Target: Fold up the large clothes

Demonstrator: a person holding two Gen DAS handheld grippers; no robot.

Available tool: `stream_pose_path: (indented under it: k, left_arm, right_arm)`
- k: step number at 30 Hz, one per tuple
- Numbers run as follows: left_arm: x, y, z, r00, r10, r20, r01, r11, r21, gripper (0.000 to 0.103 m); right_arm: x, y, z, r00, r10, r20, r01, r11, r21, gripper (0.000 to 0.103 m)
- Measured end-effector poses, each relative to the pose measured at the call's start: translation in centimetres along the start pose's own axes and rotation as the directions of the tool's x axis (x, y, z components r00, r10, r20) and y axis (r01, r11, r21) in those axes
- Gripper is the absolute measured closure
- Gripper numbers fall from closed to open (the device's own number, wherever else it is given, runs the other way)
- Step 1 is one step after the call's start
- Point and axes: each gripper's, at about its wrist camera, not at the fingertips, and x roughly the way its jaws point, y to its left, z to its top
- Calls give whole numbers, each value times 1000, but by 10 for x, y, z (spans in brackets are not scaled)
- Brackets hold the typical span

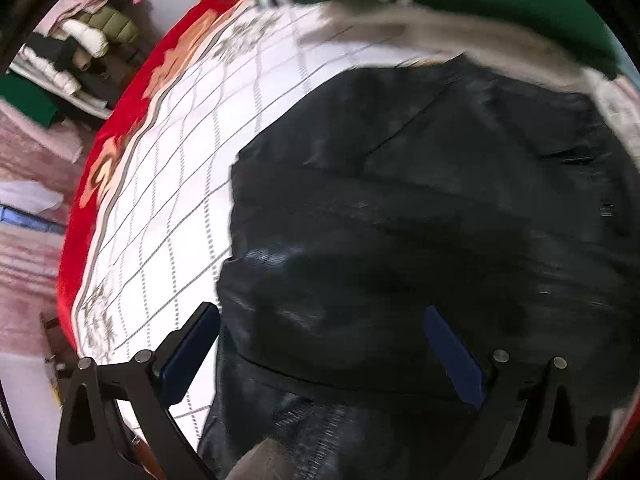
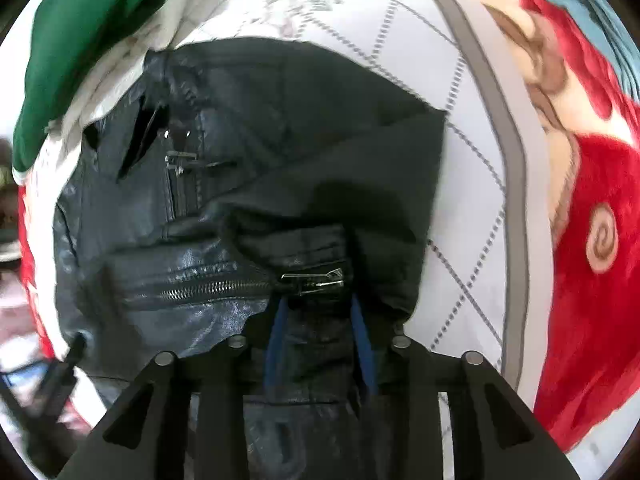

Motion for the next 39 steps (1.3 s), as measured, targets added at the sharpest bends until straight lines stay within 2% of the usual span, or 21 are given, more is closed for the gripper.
stream_pose_path:
  k: [3,6,7,8,13,15,16,19,23,28,30,34,39]
  left_arm:
    - [25,9,1,998,44,-38,-45,999,-22,0]
    - [41,13,1,998,0,-57,-2,999,-35,0]
    - [42,14,1,999,-8,-48,6,999,-33,0]
    - [43,12,2,999,-9,-41,8,1000,-22,0]
    - [47,16,2,998,-54,-28,54,999,-11,0]
    - [43,18,4,998,-61,-34,60,998,-4,0]
    - [37,19,5,998,-51,-34,51,999,7,0]
    - [9,22,2,1000,-24,15,24,1000,17,0]
    - [-34,25,-14,998,-28,57,28,1000,7,0]
    - [-81,7,-49,997,-8,82,4,999,46,0]
    - [-98,-13,-67,995,17,95,-25,996,83,0]
    - [-125,-66,-117,991,88,105,-104,981,163,0]
    - [-145,-145,-193,980,189,59,-198,949,246,0]
  right_arm:
    - [-15,-8,0,999,40,15,-40,999,27,65]
    - [-18,-1,-6,998,64,24,-63,997,-48,65]
    - [-10,3,-8,999,45,7,-44,995,-86,65]
    - [3,4,-11,1000,-8,-10,7,992,-126,68]
    - [32,16,-5,991,-135,-12,130,972,-193,69]
    - [28,24,-2,985,-171,-30,163,968,-189,67]
    - [22,25,0,985,-168,-41,158,971,-179,65]
    - [-10,21,-3,990,-136,-45,127,979,-158,52]
    - [-61,1,-20,992,-124,-37,117,980,-161,47]
    - [-95,-32,-51,988,-139,-72,126,979,-157,45]
    - [-106,-53,-65,985,-150,-90,132,976,-174,45]
    - [-114,-92,-77,981,-162,-108,133,964,-230,45]
    - [-107,-155,-66,974,-177,-142,133,952,-274,45]
